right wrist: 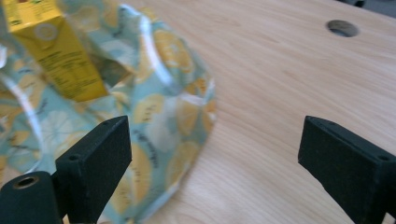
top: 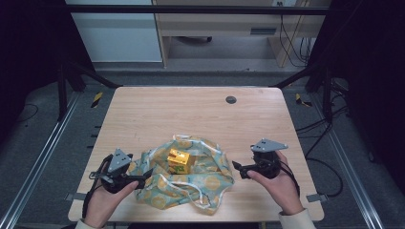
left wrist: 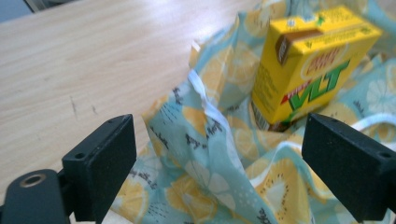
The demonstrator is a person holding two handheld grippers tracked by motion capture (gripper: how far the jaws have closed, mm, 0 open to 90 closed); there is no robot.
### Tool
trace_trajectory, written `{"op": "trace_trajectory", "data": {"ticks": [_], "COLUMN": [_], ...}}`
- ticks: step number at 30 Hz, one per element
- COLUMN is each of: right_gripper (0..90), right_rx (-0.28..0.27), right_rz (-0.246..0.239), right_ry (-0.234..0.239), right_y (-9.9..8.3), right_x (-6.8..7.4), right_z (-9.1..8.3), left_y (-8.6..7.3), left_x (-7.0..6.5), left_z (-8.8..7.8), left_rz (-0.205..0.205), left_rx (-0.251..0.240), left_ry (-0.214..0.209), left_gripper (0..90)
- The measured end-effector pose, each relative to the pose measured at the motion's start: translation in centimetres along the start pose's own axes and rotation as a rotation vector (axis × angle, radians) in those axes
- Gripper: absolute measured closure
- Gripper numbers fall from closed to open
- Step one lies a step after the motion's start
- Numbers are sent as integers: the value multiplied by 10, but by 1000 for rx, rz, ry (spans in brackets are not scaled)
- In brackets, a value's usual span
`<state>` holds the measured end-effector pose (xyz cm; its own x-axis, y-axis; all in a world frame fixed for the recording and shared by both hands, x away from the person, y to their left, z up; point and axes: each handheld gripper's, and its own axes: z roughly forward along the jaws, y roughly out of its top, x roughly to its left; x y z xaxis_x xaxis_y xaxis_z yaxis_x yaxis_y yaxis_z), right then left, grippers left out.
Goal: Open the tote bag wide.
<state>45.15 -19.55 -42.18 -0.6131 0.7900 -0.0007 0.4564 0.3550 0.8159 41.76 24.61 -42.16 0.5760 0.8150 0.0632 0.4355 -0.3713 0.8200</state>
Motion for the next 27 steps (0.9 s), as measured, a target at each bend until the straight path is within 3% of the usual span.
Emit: {"op": "trace_trajectory", "data": {"ticks": [5, 15, 27], "right_gripper": [79, 80, 89], "right_rx": [-12, -16, 16], "right_rz": [52, 107, 154], "right_ry": [-51, -118, -200], "right_y": [-5, -16, -30], "right_x": [-16, -39, -57], "right_z": [-5, -11, -11], "left_y": [-1, -9, -19], "left_x": [13, 42, 57], "left_z": [-6, -14, -8], "left_rz": [-28, -104, -125], "left_rx": [-11, -32, -3], "left_ry": [31, 90, 130], "left_gripper": [90, 85, 84]}}
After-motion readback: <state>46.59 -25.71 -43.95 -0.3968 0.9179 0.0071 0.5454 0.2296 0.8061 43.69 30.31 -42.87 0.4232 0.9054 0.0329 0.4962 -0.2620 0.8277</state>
